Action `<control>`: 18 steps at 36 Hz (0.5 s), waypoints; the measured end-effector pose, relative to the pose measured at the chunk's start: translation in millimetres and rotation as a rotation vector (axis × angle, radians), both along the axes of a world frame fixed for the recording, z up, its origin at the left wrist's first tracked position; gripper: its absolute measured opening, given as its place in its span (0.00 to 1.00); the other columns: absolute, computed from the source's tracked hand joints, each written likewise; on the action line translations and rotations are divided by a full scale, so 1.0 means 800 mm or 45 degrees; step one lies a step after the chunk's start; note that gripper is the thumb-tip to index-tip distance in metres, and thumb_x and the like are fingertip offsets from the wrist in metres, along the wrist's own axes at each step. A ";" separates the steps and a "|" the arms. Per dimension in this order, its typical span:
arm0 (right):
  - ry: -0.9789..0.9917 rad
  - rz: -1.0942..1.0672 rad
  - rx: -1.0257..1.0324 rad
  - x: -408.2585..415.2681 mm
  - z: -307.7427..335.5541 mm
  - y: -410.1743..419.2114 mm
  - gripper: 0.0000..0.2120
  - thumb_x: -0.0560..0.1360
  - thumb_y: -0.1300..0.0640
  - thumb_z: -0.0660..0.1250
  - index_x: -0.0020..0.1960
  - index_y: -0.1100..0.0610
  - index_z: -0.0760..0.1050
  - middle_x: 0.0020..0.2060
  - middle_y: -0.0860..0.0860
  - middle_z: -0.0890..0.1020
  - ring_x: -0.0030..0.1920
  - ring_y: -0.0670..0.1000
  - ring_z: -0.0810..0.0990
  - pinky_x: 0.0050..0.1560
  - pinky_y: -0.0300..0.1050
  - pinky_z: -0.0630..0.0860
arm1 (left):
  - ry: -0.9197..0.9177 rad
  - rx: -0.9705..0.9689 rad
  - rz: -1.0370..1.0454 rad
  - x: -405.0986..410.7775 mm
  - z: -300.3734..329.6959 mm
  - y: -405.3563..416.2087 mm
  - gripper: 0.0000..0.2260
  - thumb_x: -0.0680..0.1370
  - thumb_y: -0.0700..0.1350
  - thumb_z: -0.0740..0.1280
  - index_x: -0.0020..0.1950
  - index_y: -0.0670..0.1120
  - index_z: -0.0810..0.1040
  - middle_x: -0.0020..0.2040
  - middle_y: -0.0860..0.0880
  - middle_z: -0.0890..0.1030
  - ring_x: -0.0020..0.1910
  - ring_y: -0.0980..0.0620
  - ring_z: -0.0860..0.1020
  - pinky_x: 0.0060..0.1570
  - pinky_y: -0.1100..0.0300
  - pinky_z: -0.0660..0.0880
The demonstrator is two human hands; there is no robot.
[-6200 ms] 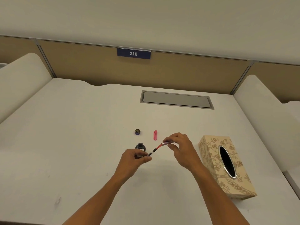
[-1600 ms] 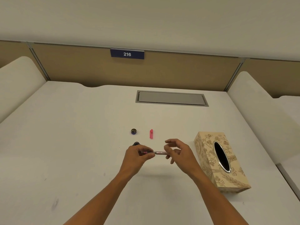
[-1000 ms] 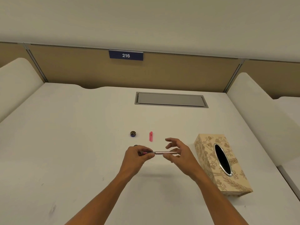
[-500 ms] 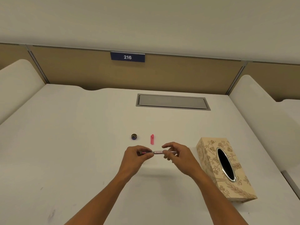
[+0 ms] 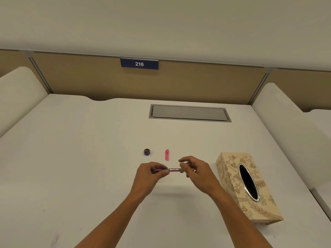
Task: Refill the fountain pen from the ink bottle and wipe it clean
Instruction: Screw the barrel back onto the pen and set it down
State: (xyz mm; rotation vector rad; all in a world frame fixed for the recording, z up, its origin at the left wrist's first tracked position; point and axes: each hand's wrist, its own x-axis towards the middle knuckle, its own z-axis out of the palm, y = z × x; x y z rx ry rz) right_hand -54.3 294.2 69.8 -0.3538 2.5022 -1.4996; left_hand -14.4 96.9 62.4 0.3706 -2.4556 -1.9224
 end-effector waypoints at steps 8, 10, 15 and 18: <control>-0.018 0.058 -0.056 0.001 0.000 0.003 0.17 0.73 0.54 0.73 0.58 0.40 0.76 0.44 0.44 0.81 0.42 0.46 0.78 0.44 0.38 0.75 | -0.020 0.009 0.000 -0.002 0.001 0.000 0.03 0.71 0.44 0.76 0.43 0.48 0.86 0.35 0.54 0.84 0.33 0.62 0.77 0.34 0.70 0.72; -0.034 0.043 -0.046 0.001 0.002 0.002 0.13 0.75 0.52 0.71 0.57 0.40 0.76 0.41 0.45 0.83 0.42 0.43 0.79 0.47 0.40 0.75 | -0.024 0.015 -0.004 -0.003 0.001 -0.001 0.02 0.71 0.43 0.76 0.43 0.48 0.86 0.35 0.55 0.83 0.33 0.62 0.78 0.36 0.69 0.72; -0.044 0.052 0.003 0.001 0.002 -0.001 0.06 0.79 0.48 0.65 0.56 0.43 0.77 0.39 0.46 0.85 0.38 0.44 0.80 0.46 0.44 0.78 | -0.023 0.010 -0.007 -0.004 0.001 -0.002 0.03 0.71 0.44 0.76 0.44 0.48 0.86 0.34 0.56 0.82 0.32 0.62 0.77 0.36 0.68 0.72; -0.004 0.021 0.022 0.001 0.002 -0.001 0.09 0.76 0.48 0.70 0.56 0.41 0.77 0.46 0.41 0.82 0.43 0.44 0.80 0.45 0.36 0.76 | -0.021 -0.005 -0.001 -0.005 0.002 0.000 0.03 0.71 0.44 0.76 0.44 0.47 0.86 0.34 0.55 0.83 0.32 0.62 0.78 0.34 0.69 0.73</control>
